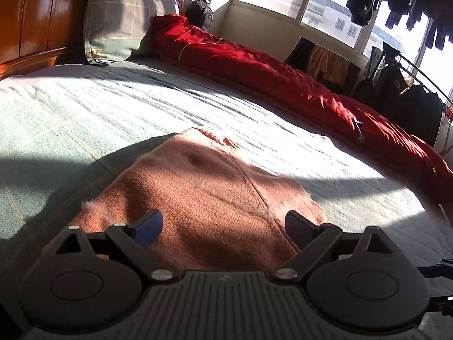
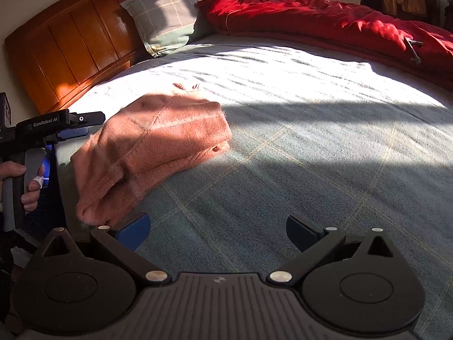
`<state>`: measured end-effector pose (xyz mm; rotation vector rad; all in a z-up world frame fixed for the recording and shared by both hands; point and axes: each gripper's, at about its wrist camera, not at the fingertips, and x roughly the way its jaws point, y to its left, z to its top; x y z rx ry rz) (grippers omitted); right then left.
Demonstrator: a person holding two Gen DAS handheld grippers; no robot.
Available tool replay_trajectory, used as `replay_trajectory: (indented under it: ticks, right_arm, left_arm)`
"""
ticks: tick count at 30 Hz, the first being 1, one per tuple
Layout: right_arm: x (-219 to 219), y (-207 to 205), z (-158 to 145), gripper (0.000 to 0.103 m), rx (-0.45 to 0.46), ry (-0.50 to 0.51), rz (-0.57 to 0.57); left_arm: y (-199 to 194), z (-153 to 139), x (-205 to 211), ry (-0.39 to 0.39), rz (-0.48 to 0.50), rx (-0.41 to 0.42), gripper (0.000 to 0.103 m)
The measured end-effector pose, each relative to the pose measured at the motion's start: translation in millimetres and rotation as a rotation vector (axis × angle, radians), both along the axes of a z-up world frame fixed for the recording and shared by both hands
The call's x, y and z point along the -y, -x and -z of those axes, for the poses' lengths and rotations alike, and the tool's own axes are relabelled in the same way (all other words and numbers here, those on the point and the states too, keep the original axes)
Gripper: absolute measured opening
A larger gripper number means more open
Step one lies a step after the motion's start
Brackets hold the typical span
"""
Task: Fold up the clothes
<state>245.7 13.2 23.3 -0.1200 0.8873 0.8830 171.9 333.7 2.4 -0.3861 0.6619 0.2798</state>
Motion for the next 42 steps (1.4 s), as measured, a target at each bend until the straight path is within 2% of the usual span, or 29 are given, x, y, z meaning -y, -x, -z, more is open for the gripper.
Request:
replay_trajectory:
  ticks: [1, 2, 9, 13, 16, 21, 25, 29, 34, 39, 42]
  right_arm:
    - [3, 2, 2, 0.103, 0.001, 0.004, 0.002]
    - [6, 4, 5, 0.103, -0.004, 0.007, 0.003]
    - [9, 11, 14, 0.103, -0.038, -0.051, -0.019]
    - [-11, 34, 9, 0.103, 0.010, -0.115, -0.131]
    - [-23, 61, 10, 0.103, 0.055, -0.149, -0.208]
    - [-31, 103, 18, 0.103, 0.118, -0.128, -0.232]
    - [-25, 137, 15, 0.103, 0.199, -0.083, -0.209]
    - [-15, 164, 10, 0.103, 0.265, -0.061, -0.166]
    - [-7, 187, 8, 0.103, 0.274, -0.018, -0.100]
    - [3, 205, -7, 0.103, 0.289, -0.059, -0.107]
    - [8, 212, -15, 0.103, 0.293, -0.082, -0.096]
  left_arm:
    - [-5, 10, 6, -0.003, -0.006, -0.041, 0.093]
    - [0, 10, 11, -0.018, -0.014, -0.043, 0.093]
    - [49, -7, 46, -0.142, -0.067, 0.001, 0.094]
    - [77, -17, 66, -0.213, -0.097, 0.026, 0.097]
    - [101, -24, 92, -0.335, -0.099, 0.028, 0.100]
    - [136, -24, 133, -0.458, -0.092, 0.043, 0.103]
    - [160, -13, 152, -0.461, -0.080, 0.050, 0.103]
    - [179, -8, 161, -0.422, -0.115, 0.035, 0.103]
    - [201, -13, 179, -0.416, -0.149, -0.010, 0.103]
    - [219, -25, 190, -0.407, -0.175, -0.020, 0.103]
    - [225, -26, 191, -0.361, -0.170, -0.037, 0.103]
